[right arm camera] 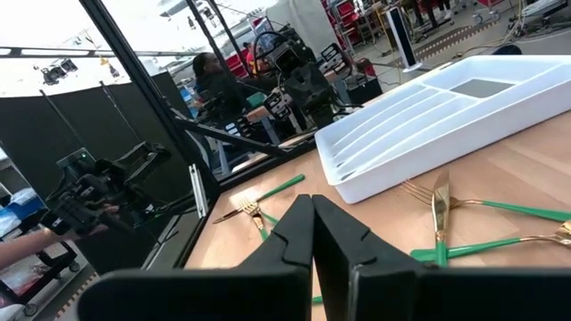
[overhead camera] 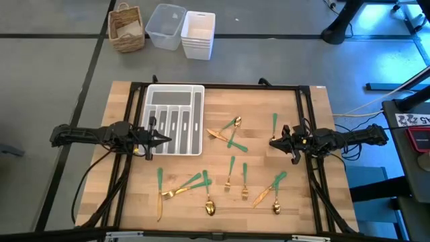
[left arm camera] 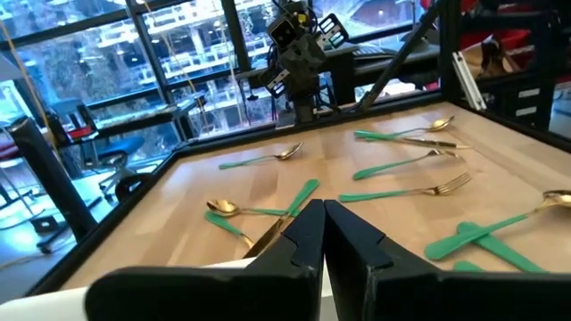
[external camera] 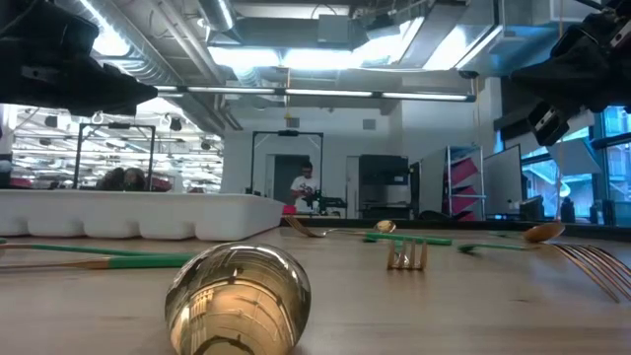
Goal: Sort silverware
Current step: Put the green fork into the white silverware tray
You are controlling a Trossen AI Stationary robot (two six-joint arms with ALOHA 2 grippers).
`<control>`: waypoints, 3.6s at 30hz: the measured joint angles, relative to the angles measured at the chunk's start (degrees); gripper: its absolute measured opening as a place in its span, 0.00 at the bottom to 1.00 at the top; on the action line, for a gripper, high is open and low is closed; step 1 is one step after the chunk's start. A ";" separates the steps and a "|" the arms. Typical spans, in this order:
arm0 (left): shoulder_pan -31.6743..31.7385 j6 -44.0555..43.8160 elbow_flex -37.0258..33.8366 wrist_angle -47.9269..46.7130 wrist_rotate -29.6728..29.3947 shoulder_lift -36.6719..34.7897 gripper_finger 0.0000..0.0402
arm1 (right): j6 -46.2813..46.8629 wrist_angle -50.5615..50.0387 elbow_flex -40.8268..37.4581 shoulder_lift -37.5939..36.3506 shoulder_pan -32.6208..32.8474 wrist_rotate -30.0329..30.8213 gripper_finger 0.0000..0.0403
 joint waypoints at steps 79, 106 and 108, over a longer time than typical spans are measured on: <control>-19.86 -60.88 63.01 -43.70 14.66 90.32 0.09 | -1.49 -3.48 34.45 28.21 0.00 1.03 0.33; -21.66 -61.09 62.99 -40.18 6.06 99.25 0.32 | -1.49 -3.30 34.45 33.66 0.00 0.97 0.33; -21.66 -61.10 62.99 -40.21 5.95 99.25 0.32 | -1.49 -3.32 34.45 33.66 0.00 0.97 0.33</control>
